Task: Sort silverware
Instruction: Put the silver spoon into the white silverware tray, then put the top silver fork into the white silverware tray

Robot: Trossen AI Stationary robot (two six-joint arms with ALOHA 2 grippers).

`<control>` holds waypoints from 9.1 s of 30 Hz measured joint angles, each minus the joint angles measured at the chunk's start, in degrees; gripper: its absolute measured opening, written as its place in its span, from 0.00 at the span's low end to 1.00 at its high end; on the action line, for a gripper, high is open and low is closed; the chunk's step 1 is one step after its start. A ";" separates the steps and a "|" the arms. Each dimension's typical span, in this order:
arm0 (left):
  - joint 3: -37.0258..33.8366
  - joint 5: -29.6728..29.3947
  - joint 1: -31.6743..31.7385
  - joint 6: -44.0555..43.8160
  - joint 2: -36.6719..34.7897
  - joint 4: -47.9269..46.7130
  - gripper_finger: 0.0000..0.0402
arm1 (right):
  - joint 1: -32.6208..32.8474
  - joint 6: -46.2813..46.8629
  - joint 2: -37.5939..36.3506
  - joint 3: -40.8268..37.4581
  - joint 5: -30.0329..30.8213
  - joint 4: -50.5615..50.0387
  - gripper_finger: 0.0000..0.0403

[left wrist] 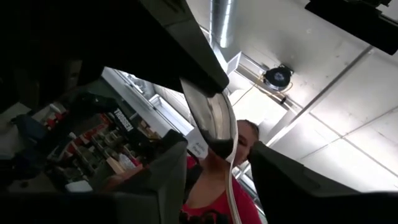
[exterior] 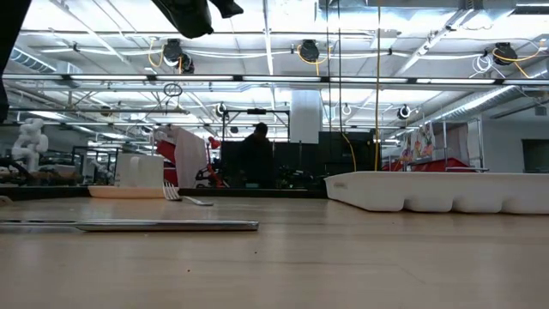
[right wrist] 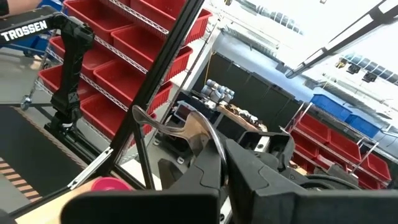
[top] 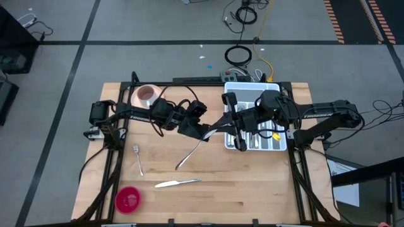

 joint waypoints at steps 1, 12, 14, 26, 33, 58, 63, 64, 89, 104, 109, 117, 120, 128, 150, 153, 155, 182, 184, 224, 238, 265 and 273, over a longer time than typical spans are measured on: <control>0.00 0.00 0.14 0.00 0.00 0.01 0.46 | 0.00 0.00 -0.01 0.00 0.02 0.01 0.00; 0.00 1.11 1.87 -2.31 0.09 3.40 0.50 | -0.02 -1.36 -2.39 -0.04 0.14 -2.89 0.00; 0.00 1.22 2.09 -3.19 0.07 4.31 0.50 | -0.02 -1.99 -4.25 -0.04 0.42 -4.70 0.00; 0.00 8.31 6.17 -4.57 -1.30 4.15 0.50 | -1.07 -1.66 -10.23 -0.04 6.36 -13.88 0.00; -4.75 12.41 9.33 -4.61 -6.67 4.05 0.50 | -1.40 -2.98 -12.14 -0.04 12.58 -18.75 0.00; -29.77 9.47 20.94 0.59 -25.46 3.65 0.50 | -9.81 3.02 -24.13 -0.04 17.09 -35.56 0.00; -30.95 9.92 21.88 0.59 -25.66 3.61 0.50 | -9.81 3.15 -27.90 -0.17 22.58 -38.50 0.00; -31.06 9.93 22.05 0.59 -25.66 3.61 0.50 | -9.82 3.35 -28.86 -0.65 23.72 -38.77 0.00; -31.08 9.64 22.75 2.08 -25.64 2.42 0.50 | -20.37 20.19 -38.73 -4.90 27.24 -71.70 0.00; -31.08 10.10 22.75 2.19 -25.64 1.88 0.50 | -27.91 17.05 -29.73 -4.87 20.51 -82.52 0.00; -31.08 10.10 22.75 3.02 -25.64 1.62 0.50 | -31.52 12.54 -25.32 -4.87 15.34 -82.88 0.00; -31.08 10.14 22.75 3.02 -25.62 1.62 0.50 | -37.86 7.18 -18.33 -4.85 8.72 -90.44 0.00; -31.08 10.34 22.75 3.04 -25.62 1.64 0.50 | -39.42 5.49 -16.14 -4.85 7.03 -90.42 0.00; -31.08 11.69 22.75 4.48 -25.64 1.62 0.50 | -43.41 -0.05 -9.76 -4.85 2.61 -90.56 0.00; -31.08 11.61 22.75 4.55 -25.62 1.62 0.50 | -50.15 -12.91 10.52 -4.83 -3.28 -85.51 0.00; -31.06 11.62 22.75 4.55 -25.63 1.62 0.50 | -50.67 -13.99 12.20 -4.83 -4.83 -85.14 0.00; -31.06 11.63 22.74 4.55 -25.62 1.62 0.50 | -51.19 -14.19 13.17 -4.83 -5.77 -84.16 0.00; -31.06 13.00 22.75 4.46 -25.62 1.62 0.50 | -53.68 -19.54 27.59 -4.81 -6.21 -83.39 0.00; -31.06 13.19 22.73 4.46 -25.62 1.62 0.50 | -53.66 -19.48 27.67 -4.81 -6.23 -82.71 0.00; -31.06 14.45 22.75 4.45 -25.62 1.62 0.50 | -53.55 -11.96 27.65 -4.81 -2.38 -84.21 0.28; -31.05 14.99 22.75 6.53 -25.63 -2.80 0.50 | -53.53 -12.21 19.26 -1.07 7.80 -84.68 0.30; -17.93 -42.33 23.73 106.35 -25.60 -126.24 0.50 | -53.53 -12.05 -2.16 12.31 15.20 -79.79 0.30; -16.48 -48.84 21.17 121.67 -25.64 -129.25 0.50 | -53.66 -13.92 -0.50 12.31 15.17 -79.78 0.29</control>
